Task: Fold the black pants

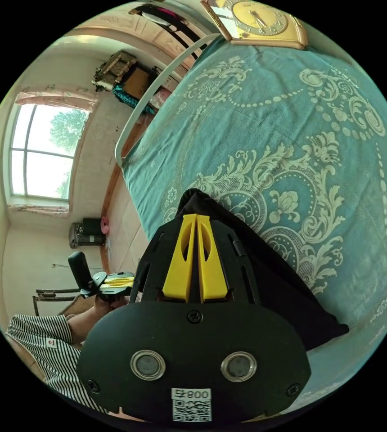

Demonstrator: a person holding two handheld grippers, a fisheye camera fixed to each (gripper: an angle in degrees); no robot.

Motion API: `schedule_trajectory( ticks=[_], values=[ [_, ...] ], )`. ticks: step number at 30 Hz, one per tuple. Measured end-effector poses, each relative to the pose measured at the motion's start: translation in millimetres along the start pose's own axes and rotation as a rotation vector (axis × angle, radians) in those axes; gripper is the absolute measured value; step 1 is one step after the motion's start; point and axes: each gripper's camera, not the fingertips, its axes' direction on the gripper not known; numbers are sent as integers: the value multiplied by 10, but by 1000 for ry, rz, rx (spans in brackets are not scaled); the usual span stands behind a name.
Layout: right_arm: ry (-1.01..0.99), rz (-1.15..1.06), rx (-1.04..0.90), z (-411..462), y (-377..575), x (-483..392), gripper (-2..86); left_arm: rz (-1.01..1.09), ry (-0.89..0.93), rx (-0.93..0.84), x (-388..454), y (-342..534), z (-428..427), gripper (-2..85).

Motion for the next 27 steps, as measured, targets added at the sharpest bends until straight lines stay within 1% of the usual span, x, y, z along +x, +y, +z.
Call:
schedule_trajectory(
  ticks=[2,4,6,8,10,13,16,20,22,27],
  values=[
    [-70,-7,43,-444,368,69,1,52,62,-113,192,-43,244,15],
    [-84,17,54,-717,748,172,1,68,110,-200,327,-61,457,26],
    [-88,74,54,-922,1185,307,2,75,118,-295,452,-71,686,44],
    [-164,164,47,-1106,1770,489,3,47,155,-435,548,-79,1006,71],
    [-196,228,74,-1256,2199,572,5,35,148,-507,602,-85,1200,87],
    [-275,301,124,-1479,2799,635,13,21,83,-583,656,-156,1426,98],
    [-334,368,156,-1661,3218,669,29,-33,96,-608,643,-248,1589,102],
    [-420,432,205,-1904,3585,699,55,-108,111,-572,648,-353,1751,96],
    [-451,450,221,-2001,3685,691,63,-135,81,-561,635,-359,1810,87],
    [-514,494,229,-2175,3834,659,76,-104,56,-534,719,-403,1818,57]
  ],
)
